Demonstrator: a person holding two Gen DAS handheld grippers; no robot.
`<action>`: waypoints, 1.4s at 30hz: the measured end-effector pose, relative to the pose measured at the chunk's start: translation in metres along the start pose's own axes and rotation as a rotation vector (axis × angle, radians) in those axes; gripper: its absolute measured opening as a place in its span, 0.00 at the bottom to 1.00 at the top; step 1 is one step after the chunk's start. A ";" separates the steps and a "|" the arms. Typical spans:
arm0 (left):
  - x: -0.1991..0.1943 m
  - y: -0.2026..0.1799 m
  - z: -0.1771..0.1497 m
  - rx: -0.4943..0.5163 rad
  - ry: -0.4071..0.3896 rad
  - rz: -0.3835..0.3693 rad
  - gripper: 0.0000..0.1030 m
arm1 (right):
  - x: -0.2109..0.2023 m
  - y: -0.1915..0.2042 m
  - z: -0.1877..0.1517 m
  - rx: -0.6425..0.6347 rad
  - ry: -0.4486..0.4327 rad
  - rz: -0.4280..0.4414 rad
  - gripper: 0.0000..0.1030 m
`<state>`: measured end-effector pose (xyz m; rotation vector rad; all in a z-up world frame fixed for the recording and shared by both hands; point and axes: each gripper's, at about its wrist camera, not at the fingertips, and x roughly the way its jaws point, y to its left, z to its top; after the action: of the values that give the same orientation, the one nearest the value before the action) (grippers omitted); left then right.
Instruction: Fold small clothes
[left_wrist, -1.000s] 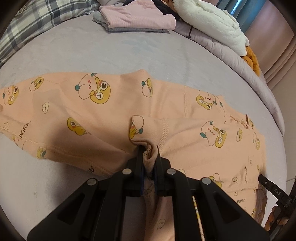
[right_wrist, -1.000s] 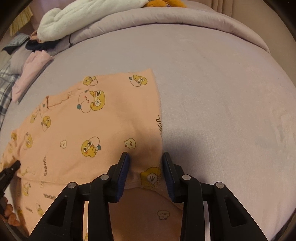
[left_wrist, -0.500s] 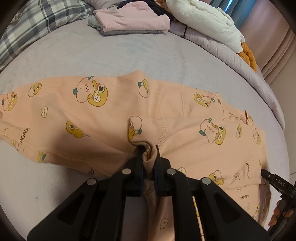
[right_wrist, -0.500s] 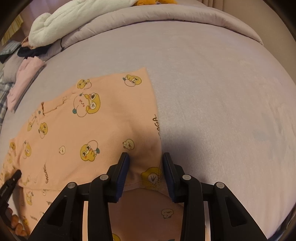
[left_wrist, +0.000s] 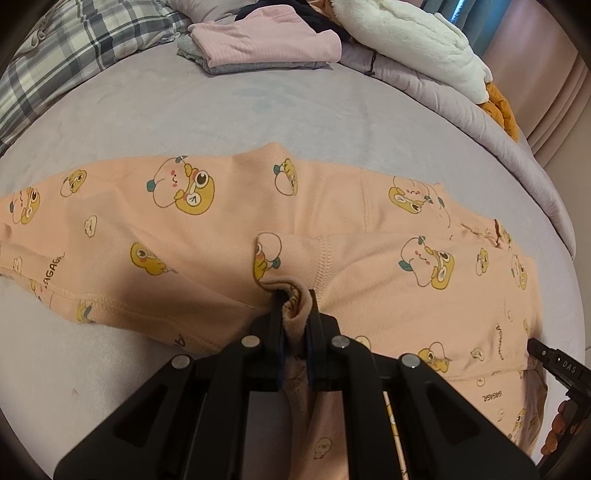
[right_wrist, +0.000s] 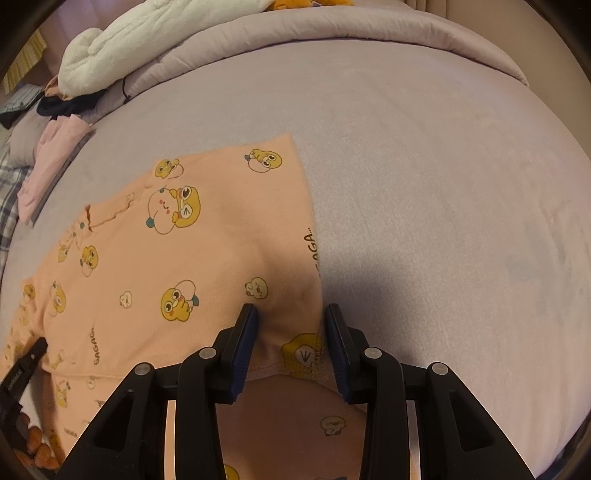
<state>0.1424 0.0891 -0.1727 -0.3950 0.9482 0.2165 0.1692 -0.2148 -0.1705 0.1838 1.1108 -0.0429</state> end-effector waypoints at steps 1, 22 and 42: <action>0.000 0.000 0.000 -0.001 0.001 0.000 0.09 | 0.000 0.000 0.000 -0.001 -0.001 -0.001 0.35; -0.095 0.032 0.018 -0.161 -0.104 -0.097 0.80 | -0.084 -0.011 -0.003 -0.062 -0.147 -0.071 0.62; -0.128 0.209 0.012 -0.649 -0.218 0.108 0.87 | -0.141 0.000 -0.022 -0.107 -0.291 -0.065 0.69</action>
<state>0.0057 0.2827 -0.1101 -0.8963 0.6663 0.6596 0.0866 -0.2189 -0.0542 0.0432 0.8260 -0.0656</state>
